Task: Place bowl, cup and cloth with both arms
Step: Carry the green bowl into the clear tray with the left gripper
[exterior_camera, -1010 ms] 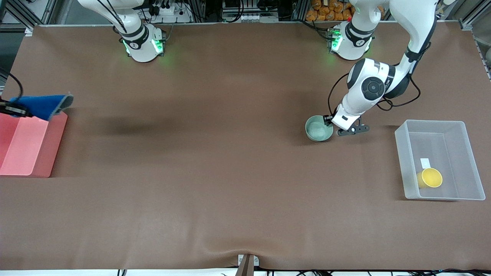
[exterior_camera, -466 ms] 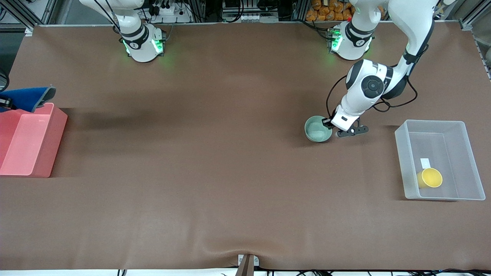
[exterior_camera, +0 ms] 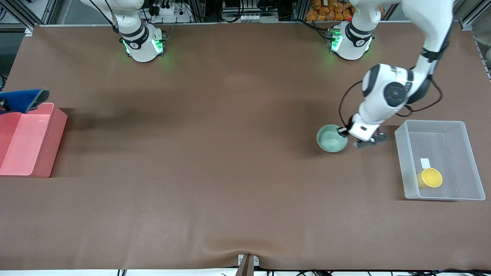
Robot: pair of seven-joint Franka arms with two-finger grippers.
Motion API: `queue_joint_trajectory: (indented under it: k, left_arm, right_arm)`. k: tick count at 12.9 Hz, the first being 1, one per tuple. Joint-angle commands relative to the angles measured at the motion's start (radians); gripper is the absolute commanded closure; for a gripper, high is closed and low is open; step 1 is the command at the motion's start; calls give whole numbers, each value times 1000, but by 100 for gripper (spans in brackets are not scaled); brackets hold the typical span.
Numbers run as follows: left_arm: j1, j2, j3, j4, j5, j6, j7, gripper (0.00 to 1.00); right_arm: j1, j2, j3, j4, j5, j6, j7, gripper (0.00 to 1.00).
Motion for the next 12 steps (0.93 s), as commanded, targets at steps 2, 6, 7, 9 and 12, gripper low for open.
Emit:
queue_joint_trajectory:
  k: [2, 6, 7, 9, 12]
  left_arm:
    - [8, -13, 170, 231, 22, -281, 195, 100]
    - [8, 4, 393, 382, 7, -401, 512, 100]
    - [9, 23, 434, 408, 6, -403, 586, 100]
    - [11, 72, 510, 449, -26, -403, 727, 100]
    - [55, 126, 556, 466, -43, -387, 896, 100]
  right_arm:
    - [-119, 27, 14, -18, -8, 83, -208, 100]
    - [-203, 107, 14, -10, 51, 167, -401, 100]
    - [-213, 128, 14, -8, 52, 200, -458, 100]
    - [-221, 169, 14, -4, 54, 263, -511, 100]
    - [-227, 219, 14, 10, 54, 361, -624, 100]
